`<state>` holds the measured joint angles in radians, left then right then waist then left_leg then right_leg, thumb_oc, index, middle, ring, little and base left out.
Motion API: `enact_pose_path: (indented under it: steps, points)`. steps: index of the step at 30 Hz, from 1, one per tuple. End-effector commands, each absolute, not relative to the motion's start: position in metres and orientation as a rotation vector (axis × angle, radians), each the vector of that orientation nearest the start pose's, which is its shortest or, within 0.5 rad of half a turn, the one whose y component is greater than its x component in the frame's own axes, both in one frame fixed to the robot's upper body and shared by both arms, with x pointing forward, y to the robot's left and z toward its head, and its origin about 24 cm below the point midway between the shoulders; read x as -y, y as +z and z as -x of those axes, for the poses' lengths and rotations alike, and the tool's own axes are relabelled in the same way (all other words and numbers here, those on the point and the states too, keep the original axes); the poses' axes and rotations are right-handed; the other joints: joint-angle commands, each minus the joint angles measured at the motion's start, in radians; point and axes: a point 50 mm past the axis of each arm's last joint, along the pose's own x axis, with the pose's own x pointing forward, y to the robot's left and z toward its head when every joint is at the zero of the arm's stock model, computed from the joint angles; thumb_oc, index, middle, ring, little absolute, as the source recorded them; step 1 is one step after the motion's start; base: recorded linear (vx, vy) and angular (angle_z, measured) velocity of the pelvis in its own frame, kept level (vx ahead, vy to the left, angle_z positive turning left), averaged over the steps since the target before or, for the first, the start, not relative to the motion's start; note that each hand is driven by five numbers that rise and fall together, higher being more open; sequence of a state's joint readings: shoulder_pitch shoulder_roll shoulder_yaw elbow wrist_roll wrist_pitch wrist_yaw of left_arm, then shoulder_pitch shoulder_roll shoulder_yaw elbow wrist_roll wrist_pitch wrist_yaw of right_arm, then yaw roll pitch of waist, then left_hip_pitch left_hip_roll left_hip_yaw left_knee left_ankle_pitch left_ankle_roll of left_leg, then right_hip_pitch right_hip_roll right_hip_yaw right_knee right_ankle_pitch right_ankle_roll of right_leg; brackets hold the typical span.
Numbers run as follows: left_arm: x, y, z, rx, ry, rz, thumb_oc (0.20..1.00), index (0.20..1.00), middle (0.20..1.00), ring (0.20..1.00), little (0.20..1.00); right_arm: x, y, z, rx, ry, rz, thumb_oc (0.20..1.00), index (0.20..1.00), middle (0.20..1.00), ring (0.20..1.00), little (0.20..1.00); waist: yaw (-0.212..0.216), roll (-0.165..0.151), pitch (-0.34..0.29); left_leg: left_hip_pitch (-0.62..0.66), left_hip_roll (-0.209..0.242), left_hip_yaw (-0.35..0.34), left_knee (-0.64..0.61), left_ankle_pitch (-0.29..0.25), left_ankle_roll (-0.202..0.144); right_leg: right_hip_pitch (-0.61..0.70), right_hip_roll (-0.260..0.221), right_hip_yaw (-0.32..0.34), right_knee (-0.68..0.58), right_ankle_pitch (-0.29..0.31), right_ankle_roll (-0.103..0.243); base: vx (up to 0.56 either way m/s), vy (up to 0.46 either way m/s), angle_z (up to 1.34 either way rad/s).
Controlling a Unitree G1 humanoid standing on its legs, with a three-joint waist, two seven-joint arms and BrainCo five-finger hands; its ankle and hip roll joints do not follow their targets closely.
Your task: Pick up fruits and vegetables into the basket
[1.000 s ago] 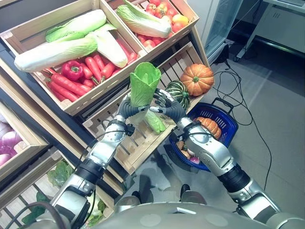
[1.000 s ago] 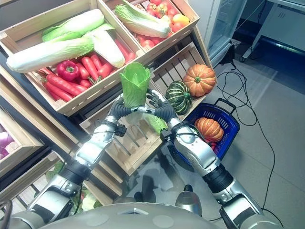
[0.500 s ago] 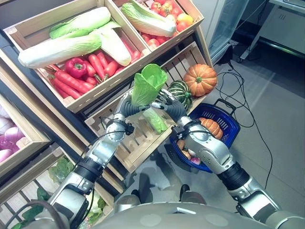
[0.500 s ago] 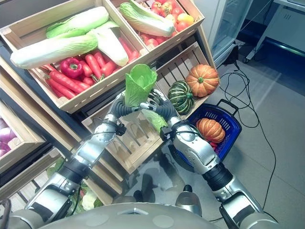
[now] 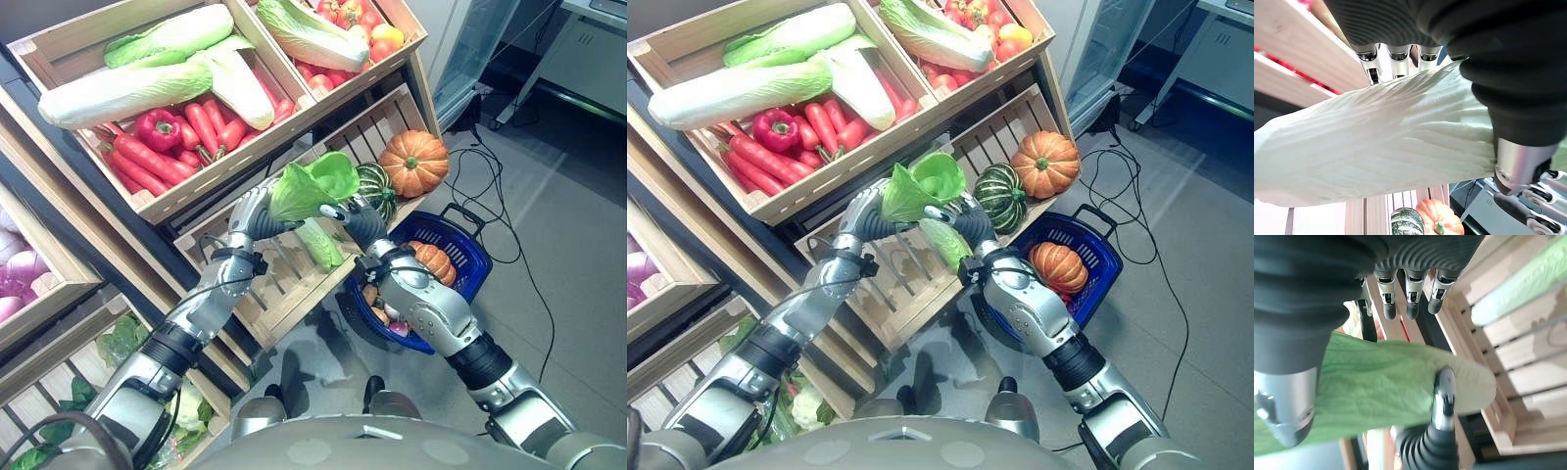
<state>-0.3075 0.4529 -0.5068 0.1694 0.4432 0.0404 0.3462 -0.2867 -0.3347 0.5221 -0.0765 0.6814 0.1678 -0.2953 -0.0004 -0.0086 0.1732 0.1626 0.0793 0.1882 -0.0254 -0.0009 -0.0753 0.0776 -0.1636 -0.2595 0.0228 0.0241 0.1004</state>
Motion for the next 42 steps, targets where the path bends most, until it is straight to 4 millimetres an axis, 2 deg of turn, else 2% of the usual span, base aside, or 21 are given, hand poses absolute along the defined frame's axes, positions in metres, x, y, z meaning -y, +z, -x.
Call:
enact_pose_path:
  steps: [1, 8, 14, 19, 24, 33, 42]
  points:
    - [-0.064, 0.118, -0.276, 0.725, -0.285, -0.965, 0.2, 0.2, 0.2, 0.2, 0.2, 0.042, 0.125, -0.278, 0.082, 0.444, -0.262, 1.0, 1.0, 1.0, 1.0, 1.0, 0.004, -0.047, -0.026, -0.043, -0.037, 0.057, 0.129, -0.173, 0.068, -0.024, -0.093, 0.008, 0.051, -0.014, 0.083, 0.0, 0.0, 0.0]
    - [-0.06, 0.123, -0.279, 0.744, -0.243, -1.004, 0.2, 0.2, 0.2, 0.2, 0.2, 0.049, 0.119, -0.281, 0.093, 0.394, -0.216, 1.0, 1.0, 1.0, 1.0, 1.0, -0.011, -0.04, -0.024, -0.043, -0.036, 0.064, 0.124, -0.173, 0.066, -0.031, -0.099, 0.012, 0.051, -0.011, 0.086, 0.0, 0.009, 0.0]
    - [-0.053, 0.128, -0.28, 0.753, -0.255, -1.017, 0.2, 0.2, 0.2, 0.2, 0.2, 0.044, 0.115, -0.28, 0.085, 0.417, -0.185, 1.0, 1.0, 1.0, 1.0, 1.0, -0.013, -0.035, -0.022, -0.045, -0.04, 0.063, 0.123, -0.175, 0.067, -0.034, -0.104, 0.01, 0.052, -0.01, 0.087, 0.0, 0.0, 0.0]
    - [-0.048, 0.124, -0.282, 0.685, -0.303, -0.989, 0.2, 0.2, 0.2, 0.2, 0.2, 0.032, 0.111, -0.276, 0.058, 0.497, -0.156, 1.0, 1.0, 1.0, 1.0, 1.0, -0.012, -0.032, -0.02, -0.049, -0.042, 0.059, 0.128, -0.176, 0.069, -0.037, -0.105, 0.015, 0.056, -0.012, 0.087, 0.0, 0.0, 0.0]
    - [-0.042, 0.113, -0.284, 0.538, -0.403, -0.908, 0.2, 0.2, 0.2, 0.2, 0.2, 0.02, 0.11, -0.272, 0.054, 0.578, -0.125, 1.0, 1.0, 1.0, 1.0, 1.0, -0.007, -0.031, -0.017, -0.051, -0.043, 0.053, 0.13, -0.176, 0.069, -0.038, -0.106, 0.015, 0.057, -0.013, 0.088, 0.0, 0.0, 0.0]
    - [-0.035, 0.099, -0.284, 0.324, -0.559, -0.74, 0.2, 0.2, 0.2, 0.2, 0.2, 0.002, 0.126, -0.262, 0.168, 0.71, -0.057, 1.0, 1.0, 1.0, 1.0, 1.0, 0.004, -0.025, -0.019, -0.056, -0.048, 0.039, 0.13, -0.174, 0.071, -0.041, -0.109, 0.02, 0.056, -0.01, 0.088, 0.0, 0.0, 0.0]
    - [-0.03, 0.098, -0.287, 0.267, -0.613, -0.729, 0.2, 0.2, 0.2, 0.2, 0.2, -0.014, 0.13, -0.26, 0.212, 0.764, 0.126, 1.0, 1.0, 1.0, 1.0, 1.0, 0.015, -0.022, -0.026, -0.058, -0.05, 0.025, 0.133, -0.173, 0.072, -0.044, -0.109, 0.028, 0.061, -0.013, 0.084, 0.0, 0.002, 0.02]
